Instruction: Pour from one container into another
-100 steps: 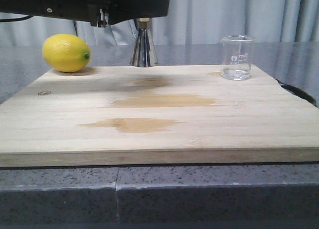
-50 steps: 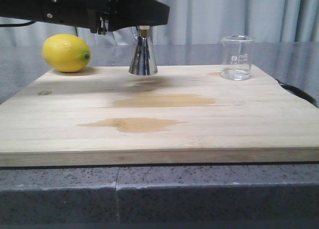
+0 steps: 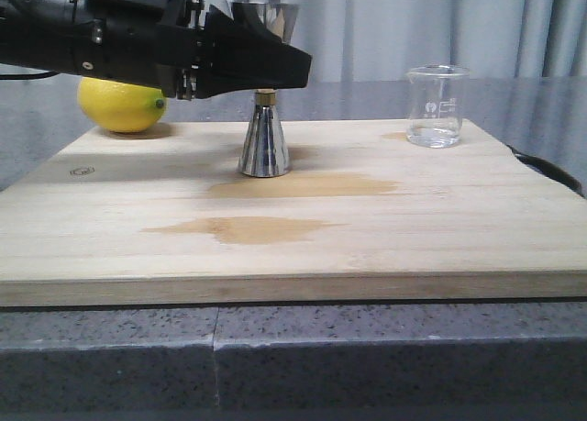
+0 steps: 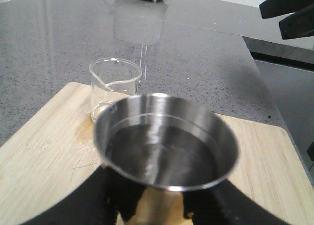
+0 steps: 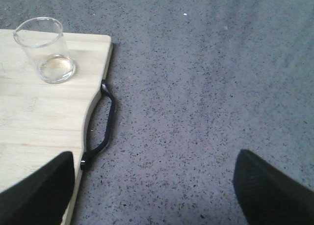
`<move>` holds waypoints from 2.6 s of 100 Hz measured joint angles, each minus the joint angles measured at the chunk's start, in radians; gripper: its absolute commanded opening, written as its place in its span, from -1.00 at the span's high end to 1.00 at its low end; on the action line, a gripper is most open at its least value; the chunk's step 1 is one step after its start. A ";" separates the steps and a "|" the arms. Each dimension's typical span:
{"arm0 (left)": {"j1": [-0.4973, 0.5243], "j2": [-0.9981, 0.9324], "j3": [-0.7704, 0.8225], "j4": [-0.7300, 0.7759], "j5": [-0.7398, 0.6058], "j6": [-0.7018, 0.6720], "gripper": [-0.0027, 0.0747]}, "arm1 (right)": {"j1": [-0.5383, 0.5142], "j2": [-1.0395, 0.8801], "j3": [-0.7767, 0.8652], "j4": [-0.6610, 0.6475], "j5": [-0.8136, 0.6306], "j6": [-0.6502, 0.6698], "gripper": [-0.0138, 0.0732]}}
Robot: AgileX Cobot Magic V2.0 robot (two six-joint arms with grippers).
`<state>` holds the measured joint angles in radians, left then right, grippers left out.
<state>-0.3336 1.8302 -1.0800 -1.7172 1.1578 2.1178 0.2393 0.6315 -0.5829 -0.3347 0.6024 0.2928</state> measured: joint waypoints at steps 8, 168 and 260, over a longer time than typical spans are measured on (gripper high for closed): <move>0.000 0.000 0.001 -0.002 0.000 0.006 0.25 | 0.000 0.000 0.000 0.000 0.000 0.000 -0.64; -0.002 -0.476 -0.156 1.195 -0.218 -1.219 -0.38 | 0.000 0.000 0.000 0.000 0.000 0.000 -0.64; 0.133 -1.058 0.286 1.542 -0.352 -1.969 -0.31 | 0.000 0.000 0.004 0.000 0.010 0.000 -0.64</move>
<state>-0.2010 0.7721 -0.7937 -0.1753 0.8055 0.1486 0.2393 0.6315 -0.5792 -0.3347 0.6126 0.2928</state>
